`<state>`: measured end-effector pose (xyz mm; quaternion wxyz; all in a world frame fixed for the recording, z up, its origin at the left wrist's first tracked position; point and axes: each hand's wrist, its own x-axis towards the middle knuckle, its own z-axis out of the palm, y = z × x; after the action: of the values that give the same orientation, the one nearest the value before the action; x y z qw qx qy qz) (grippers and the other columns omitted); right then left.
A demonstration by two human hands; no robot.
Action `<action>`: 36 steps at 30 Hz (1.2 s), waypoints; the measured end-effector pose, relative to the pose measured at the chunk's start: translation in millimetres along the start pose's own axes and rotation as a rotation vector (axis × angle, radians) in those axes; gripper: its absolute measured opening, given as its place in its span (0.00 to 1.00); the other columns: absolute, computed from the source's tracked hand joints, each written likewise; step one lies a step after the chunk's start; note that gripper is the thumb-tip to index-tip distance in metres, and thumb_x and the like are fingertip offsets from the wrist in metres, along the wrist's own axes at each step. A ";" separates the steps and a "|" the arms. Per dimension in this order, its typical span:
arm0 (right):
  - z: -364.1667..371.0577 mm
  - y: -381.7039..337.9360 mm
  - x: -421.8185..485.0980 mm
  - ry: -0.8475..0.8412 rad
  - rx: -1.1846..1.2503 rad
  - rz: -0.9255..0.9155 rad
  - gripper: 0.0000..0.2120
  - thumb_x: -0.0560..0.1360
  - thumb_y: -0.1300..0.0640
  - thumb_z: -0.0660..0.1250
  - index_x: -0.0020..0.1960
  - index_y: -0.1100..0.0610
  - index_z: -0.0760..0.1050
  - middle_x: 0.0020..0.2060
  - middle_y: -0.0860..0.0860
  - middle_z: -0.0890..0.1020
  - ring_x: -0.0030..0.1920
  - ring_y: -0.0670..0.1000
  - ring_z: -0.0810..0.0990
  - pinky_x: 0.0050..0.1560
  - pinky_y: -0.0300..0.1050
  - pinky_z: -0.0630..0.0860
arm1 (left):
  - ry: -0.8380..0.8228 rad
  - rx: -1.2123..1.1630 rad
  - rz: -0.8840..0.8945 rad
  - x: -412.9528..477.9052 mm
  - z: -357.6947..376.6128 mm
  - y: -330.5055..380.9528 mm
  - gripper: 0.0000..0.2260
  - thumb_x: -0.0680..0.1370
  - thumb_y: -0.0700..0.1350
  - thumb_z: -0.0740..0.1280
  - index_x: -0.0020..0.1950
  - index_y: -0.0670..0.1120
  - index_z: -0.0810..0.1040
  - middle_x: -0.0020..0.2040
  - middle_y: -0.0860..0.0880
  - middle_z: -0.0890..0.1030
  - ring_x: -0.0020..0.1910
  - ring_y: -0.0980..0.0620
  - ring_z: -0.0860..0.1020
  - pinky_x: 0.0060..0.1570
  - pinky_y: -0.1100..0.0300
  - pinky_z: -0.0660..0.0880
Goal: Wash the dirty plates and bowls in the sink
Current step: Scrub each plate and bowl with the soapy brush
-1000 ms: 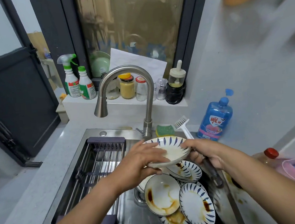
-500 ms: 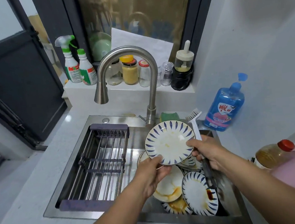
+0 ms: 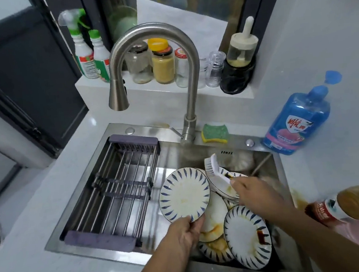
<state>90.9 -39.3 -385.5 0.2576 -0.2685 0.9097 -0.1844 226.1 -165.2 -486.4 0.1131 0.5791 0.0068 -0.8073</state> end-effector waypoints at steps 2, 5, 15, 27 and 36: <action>10.5 1.1 6.8 -0.065 -0.020 -0.037 0.16 0.84 0.50 0.56 0.46 0.57 0.77 0.34 0.51 0.80 0.35 0.51 0.77 0.37 0.46 0.73 | 0.055 -0.038 -0.002 10.6 -0.7 -0.1 0.18 0.84 0.29 0.54 0.73 0.35 0.71 0.69 0.36 0.75 0.68 0.34 0.73 0.57 0.42 0.78; 24.9 4.0 16.7 -0.124 -0.060 -0.090 0.15 0.83 0.47 0.57 0.45 0.52 0.77 0.32 0.49 0.78 0.36 0.52 0.78 0.39 0.49 0.74 | 0.119 -0.034 0.008 25.1 -0.7 3.5 0.20 0.84 0.28 0.53 0.75 0.36 0.70 0.68 0.37 0.76 0.71 0.36 0.71 0.69 0.43 0.70; 49.8 10.2 35.8 -0.161 -0.036 -0.138 0.13 0.83 0.45 0.59 0.62 0.44 0.80 0.34 0.45 0.80 0.39 0.44 0.80 0.41 0.43 0.75 | 0.191 -0.170 -0.059 70.9 -5.4 9.0 0.18 0.86 0.31 0.52 0.75 0.35 0.69 0.65 0.38 0.75 0.71 0.35 0.71 0.69 0.42 0.70; 70.1 20.1 52.0 -0.178 0.070 -0.056 0.14 0.82 0.44 0.61 0.64 0.43 0.78 0.35 0.43 0.81 0.39 0.43 0.82 0.41 0.42 0.77 | 0.224 -0.277 -0.111 114.9 -15.1 49.2 0.13 0.86 0.38 0.59 0.42 0.36 0.71 0.39 0.42 0.74 0.36 0.45 0.74 0.12 0.59 0.71; 75.8 33.5 61.0 -0.131 0.126 -0.010 0.11 0.82 0.44 0.62 0.61 0.40 0.79 0.36 0.45 0.83 0.39 0.44 0.81 0.43 0.44 0.79 | 0.303 -0.277 -0.069 147.7 -33.5 57.6 0.11 0.83 0.37 0.64 0.41 0.38 0.73 0.38 0.44 0.74 0.33 0.51 0.73 0.13 0.63 0.70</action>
<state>76.6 -63.5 -484.5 0.3322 -0.2677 0.8762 -0.2244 223.5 -242.3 -628.9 0.1616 0.6723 0.1544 -0.7058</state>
